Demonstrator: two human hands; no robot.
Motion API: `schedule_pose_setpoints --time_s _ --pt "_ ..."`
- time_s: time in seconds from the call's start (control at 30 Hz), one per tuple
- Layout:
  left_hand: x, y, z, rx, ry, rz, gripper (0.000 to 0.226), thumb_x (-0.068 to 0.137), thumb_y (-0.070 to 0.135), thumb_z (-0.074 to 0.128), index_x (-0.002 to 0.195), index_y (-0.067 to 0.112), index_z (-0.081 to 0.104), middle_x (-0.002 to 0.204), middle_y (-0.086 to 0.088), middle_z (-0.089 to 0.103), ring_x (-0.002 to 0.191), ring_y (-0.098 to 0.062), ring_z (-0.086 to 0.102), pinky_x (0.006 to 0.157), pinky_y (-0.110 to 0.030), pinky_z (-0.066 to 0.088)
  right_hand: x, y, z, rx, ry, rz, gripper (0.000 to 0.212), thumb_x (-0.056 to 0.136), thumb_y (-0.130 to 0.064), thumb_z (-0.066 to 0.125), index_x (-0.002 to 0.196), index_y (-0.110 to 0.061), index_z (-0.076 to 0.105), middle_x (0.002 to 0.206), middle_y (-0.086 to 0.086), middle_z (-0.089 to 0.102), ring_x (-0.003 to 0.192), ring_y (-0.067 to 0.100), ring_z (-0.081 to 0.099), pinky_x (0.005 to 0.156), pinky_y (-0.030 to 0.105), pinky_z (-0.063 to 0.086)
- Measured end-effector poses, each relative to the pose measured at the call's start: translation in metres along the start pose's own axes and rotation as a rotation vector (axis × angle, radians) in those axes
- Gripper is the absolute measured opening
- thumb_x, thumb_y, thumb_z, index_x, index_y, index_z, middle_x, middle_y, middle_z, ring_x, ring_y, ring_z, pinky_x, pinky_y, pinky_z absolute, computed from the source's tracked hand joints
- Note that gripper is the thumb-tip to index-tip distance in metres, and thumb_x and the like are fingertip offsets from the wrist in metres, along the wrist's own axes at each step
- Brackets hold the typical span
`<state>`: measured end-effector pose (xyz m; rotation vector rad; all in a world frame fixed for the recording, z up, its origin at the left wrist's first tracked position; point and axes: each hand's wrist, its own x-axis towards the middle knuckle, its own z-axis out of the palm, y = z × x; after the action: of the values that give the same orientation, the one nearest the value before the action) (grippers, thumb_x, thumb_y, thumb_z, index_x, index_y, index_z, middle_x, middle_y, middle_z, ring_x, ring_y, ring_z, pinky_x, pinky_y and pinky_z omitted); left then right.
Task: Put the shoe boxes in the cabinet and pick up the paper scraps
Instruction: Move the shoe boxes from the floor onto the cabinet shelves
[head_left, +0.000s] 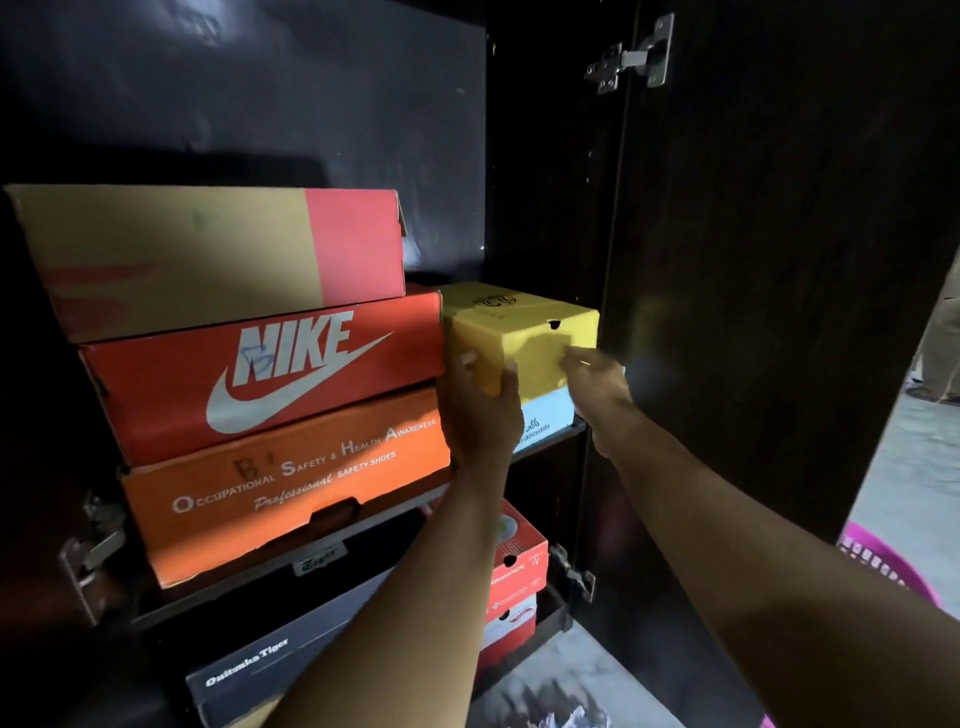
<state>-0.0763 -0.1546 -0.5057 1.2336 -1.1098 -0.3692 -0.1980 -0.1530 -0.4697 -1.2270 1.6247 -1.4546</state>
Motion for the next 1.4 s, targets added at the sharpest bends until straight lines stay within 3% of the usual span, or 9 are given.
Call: schedule_pose_setpoints --time_s 0.17,0.4,0.5,0.57,0.67,0.77,1.0,1.23,1.4 --pt "0.026 -0.005 0.007 0.089 0.061 -0.081 0.029 0.087 0.038 0.073 0.11 0.022 0.065 0.113 0.0 0.073 0.106 -0.028 0.068 0.086 -0.038 0.053 -0.007 0.001 0.022 0.042 -0.267 -0.001 0.042 0.106 -0.033 0.05 0.144 -0.021 0.058 0.137 0.005 0.059 0.12 0.023 0.05 0.098 0.037 0.039" --pt "0.005 -0.006 0.008 0.108 0.154 -0.015 0.031 0.084 0.03 0.071 0.113 0.021 0.063 0.118 -0.002 0.066 0.11 -0.027 0.062 0.08 -0.034 0.047 -0.013 0.02 0.007 -0.015 -0.261 -0.129 0.043 0.103 -0.022 0.052 0.144 -0.02 0.058 0.148 0.0 0.054 0.12 0.013 0.047 0.094 0.03 0.038" --pt "-0.023 -0.002 0.012 0.087 0.135 0.096 0.034 0.083 0.033 0.071 0.113 0.019 0.063 0.116 -0.004 0.064 0.104 -0.026 0.064 0.084 -0.042 0.055 -0.021 0.035 -0.019 -0.013 -0.195 -0.175 0.033 0.098 -0.021 0.059 0.13 -0.022 0.068 0.127 0.003 0.068 0.111 0.016 0.06 0.08 0.024 0.046" --pt "-0.047 0.002 0.016 0.038 0.086 0.158 0.031 0.082 0.028 0.071 0.11 0.017 0.064 0.109 -0.003 0.067 0.096 -0.022 0.065 0.081 -0.04 0.056 -0.03 0.045 -0.043 0.002 -0.158 -0.217 0.027 0.094 -0.019 0.064 0.118 -0.025 0.073 0.11 0.001 0.075 0.105 0.016 0.068 0.085 0.025 0.051" --pt "-0.091 0.01 0.03 -0.018 -0.028 0.23 0.023 0.082 0.02 0.071 0.105 0.018 0.067 0.096 -0.001 0.071 0.085 -0.016 0.066 0.074 -0.028 0.051 -0.052 0.059 -0.092 -0.015 -0.128 -0.259 0.023 0.093 -0.015 0.068 0.114 -0.02 0.075 0.105 0.002 0.077 0.102 0.012 0.071 0.094 0.027 0.053" --pt "-0.142 0.018 0.054 -0.15 -0.231 0.18 0.021 0.083 0.011 0.071 0.103 0.017 0.069 0.087 0.001 0.072 0.075 -0.003 0.064 0.069 -0.011 0.045 -0.081 0.076 -0.153 -0.046 -0.085 -0.283 0.022 0.096 -0.01 0.066 0.115 -0.015 0.074 0.104 -0.001 0.076 0.093 0.002 0.068 0.082 0.014 0.051" --pt "-0.291 0.031 0.13 -0.257 -0.68 0.136 0.019 0.082 0.016 0.069 0.099 0.024 0.068 0.085 0.002 0.072 0.072 -0.009 0.067 0.067 -0.015 0.052 -0.151 0.162 -0.315 -0.163 0.139 -0.214 0.017 0.085 -0.022 0.066 0.098 -0.029 0.074 0.094 -0.006 0.077 0.086 0.007 0.071 0.079 0.019 0.054" --pt "-0.476 0.041 0.195 -0.197 -1.132 -0.003 0.018 0.087 0.008 0.071 0.099 0.021 0.07 0.082 0.003 0.072 0.074 -0.003 0.066 0.063 -0.009 0.045 -0.262 0.281 -0.479 -0.258 0.459 0.109 0.017 0.094 -0.01 0.067 0.104 -0.02 0.077 0.095 -0.006 0.078 0.085 -0.002 0.069 0.072 0.012 0.049" --pt "-0.601 0.029 0.232 -0.062 -1.406 -0.105 0.013 0.088 0.017 0.073 0.099 0.024 0.07 0.09 0.005 0.074 0.068 0.005 0.067 0.07 -0.023 0.051 -0.346 0.372 -0.571 -0.289 0.723 0.378 0.019 0.091 -0.016 0.064 0.094 -0.032 0.073 0.099 -0.006 0.078 0.093 0.009 0.072 0.083 0.03 0.056"
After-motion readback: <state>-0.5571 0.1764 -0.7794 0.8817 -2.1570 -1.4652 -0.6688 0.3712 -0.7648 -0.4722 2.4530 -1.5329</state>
